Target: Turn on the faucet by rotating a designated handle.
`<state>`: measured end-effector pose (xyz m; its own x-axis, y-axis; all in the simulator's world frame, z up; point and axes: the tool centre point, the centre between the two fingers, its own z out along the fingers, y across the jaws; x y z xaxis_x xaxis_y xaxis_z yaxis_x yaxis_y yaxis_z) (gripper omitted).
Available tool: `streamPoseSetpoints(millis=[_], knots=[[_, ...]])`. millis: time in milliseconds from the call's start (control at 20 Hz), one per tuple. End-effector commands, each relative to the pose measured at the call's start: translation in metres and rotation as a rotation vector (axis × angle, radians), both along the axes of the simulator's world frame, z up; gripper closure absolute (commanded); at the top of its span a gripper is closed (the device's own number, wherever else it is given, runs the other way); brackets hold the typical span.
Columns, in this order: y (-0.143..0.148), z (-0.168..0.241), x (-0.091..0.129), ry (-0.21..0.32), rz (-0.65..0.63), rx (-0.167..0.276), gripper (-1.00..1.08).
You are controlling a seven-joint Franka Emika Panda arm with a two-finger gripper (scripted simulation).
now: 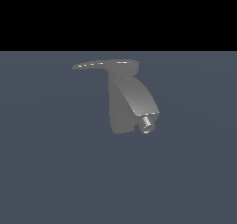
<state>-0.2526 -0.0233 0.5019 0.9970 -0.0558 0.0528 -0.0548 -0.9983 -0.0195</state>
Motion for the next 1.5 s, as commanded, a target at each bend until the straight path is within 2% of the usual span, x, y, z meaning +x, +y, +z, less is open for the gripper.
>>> streamPoseSetpoints(millis=[0,400,750,1450], knots=[[0.0,0.0,0.0,0.0,0.0,0.0,1.08],[0.007,-0.006,0.003,0.001,-0.032,0.001,1.08],[0.025,-0.021,0.012,0.005,-0.114,0.002,1.08],[0.081,-0.071,0.053,0.017,-0.387,0.009,1.08]])
